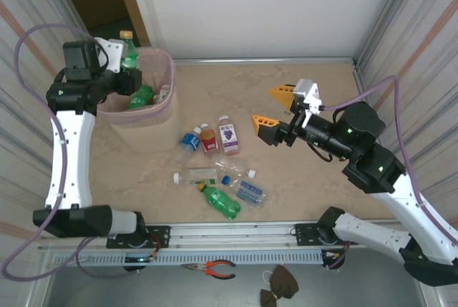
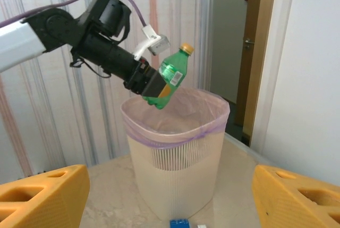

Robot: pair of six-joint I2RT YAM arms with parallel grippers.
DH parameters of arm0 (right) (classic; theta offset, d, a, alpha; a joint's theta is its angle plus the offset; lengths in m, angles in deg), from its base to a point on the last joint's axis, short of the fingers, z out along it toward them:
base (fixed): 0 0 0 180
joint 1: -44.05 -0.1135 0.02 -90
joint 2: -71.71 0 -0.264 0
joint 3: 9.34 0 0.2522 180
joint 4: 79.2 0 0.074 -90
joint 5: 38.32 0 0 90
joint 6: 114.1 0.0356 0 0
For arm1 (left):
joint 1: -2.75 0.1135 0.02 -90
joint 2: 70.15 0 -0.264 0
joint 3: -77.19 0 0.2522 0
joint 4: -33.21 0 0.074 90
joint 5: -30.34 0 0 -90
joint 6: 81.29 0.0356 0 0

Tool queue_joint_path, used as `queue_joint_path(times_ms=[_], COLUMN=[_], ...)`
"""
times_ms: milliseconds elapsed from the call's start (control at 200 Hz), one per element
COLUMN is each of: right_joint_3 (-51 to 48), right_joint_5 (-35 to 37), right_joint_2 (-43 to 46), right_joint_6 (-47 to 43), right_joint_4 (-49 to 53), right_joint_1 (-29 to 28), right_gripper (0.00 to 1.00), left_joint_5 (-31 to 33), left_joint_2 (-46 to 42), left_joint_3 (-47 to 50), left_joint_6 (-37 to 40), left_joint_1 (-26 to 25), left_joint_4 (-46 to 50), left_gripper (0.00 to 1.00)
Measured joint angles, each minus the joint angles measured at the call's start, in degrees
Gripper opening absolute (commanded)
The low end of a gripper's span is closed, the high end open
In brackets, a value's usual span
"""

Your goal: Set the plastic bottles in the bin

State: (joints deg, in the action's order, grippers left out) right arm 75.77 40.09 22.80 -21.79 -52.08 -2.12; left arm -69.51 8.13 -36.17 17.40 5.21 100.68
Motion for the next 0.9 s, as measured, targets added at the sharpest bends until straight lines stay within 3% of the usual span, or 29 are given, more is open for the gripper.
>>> queue_joint_path(times_ms=[521,897], right_joint_3=[0.0,-0.9], right_joint_5=[-2.3,-3.1], right_joint_2=[-2.4,-2.2], right_joint_6=[0.1,0.2], right_joint_4=[-0.5,-1.3], right_joint_1=[0.0,0.0], right_gripper=[0.78,0.78], left_joint_5=[10.7,12.6], left_joint_2=[13.0,22.0], left_joint_3=[-3.7,-3.3], left_joint_6=[0.0,-0.4], left_joint_1=[2.7,3.8], left_joint_4=[9.4,11.3], left_gripper=[0.48,0.65])
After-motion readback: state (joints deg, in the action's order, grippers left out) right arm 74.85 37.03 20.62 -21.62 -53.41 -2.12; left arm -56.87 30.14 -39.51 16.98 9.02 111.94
